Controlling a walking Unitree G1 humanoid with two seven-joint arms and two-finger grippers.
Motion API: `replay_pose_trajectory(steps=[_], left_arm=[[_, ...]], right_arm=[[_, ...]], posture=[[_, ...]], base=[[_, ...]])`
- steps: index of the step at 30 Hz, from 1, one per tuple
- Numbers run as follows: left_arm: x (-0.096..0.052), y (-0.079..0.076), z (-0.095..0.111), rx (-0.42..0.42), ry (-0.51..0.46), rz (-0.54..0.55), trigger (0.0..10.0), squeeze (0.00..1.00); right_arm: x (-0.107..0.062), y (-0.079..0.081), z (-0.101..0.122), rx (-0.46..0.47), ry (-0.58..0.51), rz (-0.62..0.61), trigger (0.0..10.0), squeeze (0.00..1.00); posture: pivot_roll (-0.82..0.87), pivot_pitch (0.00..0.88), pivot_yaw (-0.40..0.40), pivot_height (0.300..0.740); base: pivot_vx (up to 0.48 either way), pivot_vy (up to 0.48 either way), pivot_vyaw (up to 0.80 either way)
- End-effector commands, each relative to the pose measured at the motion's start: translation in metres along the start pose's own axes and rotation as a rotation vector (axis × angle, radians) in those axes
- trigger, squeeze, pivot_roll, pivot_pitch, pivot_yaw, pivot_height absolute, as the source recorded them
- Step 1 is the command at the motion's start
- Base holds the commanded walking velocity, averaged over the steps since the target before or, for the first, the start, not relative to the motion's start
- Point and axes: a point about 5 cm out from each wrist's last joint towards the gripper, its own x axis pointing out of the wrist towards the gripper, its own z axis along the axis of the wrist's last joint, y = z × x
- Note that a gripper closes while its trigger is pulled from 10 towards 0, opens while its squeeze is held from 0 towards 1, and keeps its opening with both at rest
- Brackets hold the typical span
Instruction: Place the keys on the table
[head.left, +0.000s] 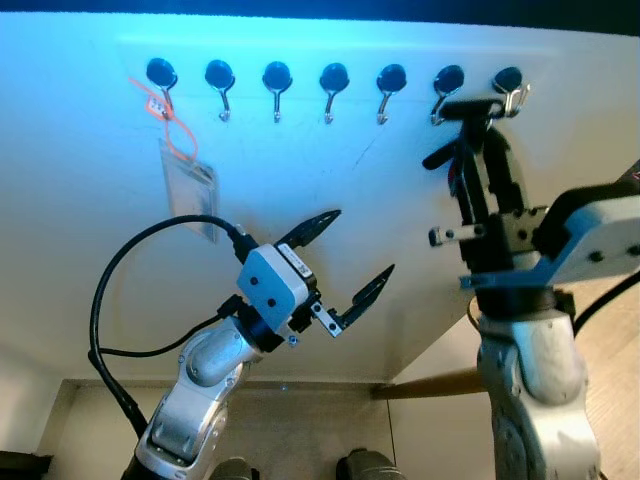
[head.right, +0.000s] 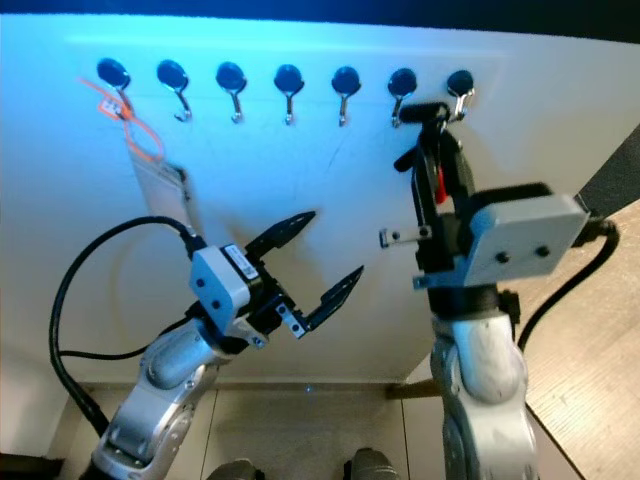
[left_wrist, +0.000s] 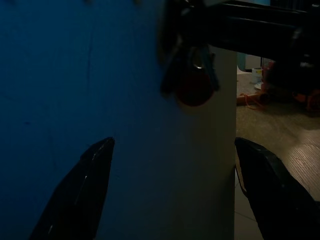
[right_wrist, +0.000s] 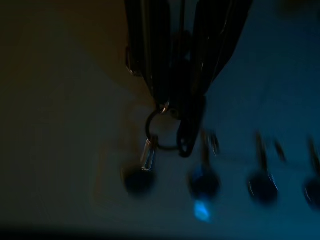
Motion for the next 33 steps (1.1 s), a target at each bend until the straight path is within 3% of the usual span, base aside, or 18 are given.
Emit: replay_pose_trajectory(steps=[1,7,17,28,29,32,33], left_arm=[[-0.002,-0.003,0.0,0.0,0.007,-0.023,10.0,0.0],[-0.002,-0.003,0.001,0.0,0.007,-0.028,10.0,0.0],[-0.003,-0.003,0.001,-0.001,0.01,-0.03,10.0,0.0],[-0.002,-0.004,0.001,-0.003,0.008,-0.028,10.0,0.0],[-0.003,-0.004,0.001,-0.002,0.009,-0.026,10.0,0.0],[-0.003,-0.004,0.001,-0.001,0.011,-0.025,10.0,0.0],[-0.003,-0.004,0.001,-0.001,0.011,-0.025,10.0,0.0]], right_arm=[[-0.01,0.0,-0.008,0.03,0.076,0.027,3.5,0.0],[-0.009,0.003,-0.007,0.085,0.091,0.051,4.0,0.0],[0.017,0.024,0.028,0.181,-0.074,0.166,4.6,0.0],[0.031,0.022,0.04,0.235,-0.114,0.17,5.7,0.0],[0.03,0.023,0.038,0.238,-0.098,0.175,6.0,0.0],[0.021,0.02,0.016,0.212,0.037,0.159,10.0,0.0],[0.021,0.02,0.016,0.212,0.037,0.159,10.0,0.0]], posture=[[0.02,0.111,-0.034,0.74],[0.02,0.114,-0.031,0.74],[0.02,0.123,-0.03,0.74],[0.02,0.124,-0.035,0.74],[0.02,0.124,-0.036,0.74],[0.03,0.123,-0.036,0.74],[0.03,0.123,-0.036,0.74]], base=[[0.0,0.0,0.0],[0.0,0.0,0.0],[0.0,0.0,0.0],[0.0,0.0,0.0],[0.0,0.0,0.0],[0.0,0.0,0.0],[0.0,0.0,0.0]])
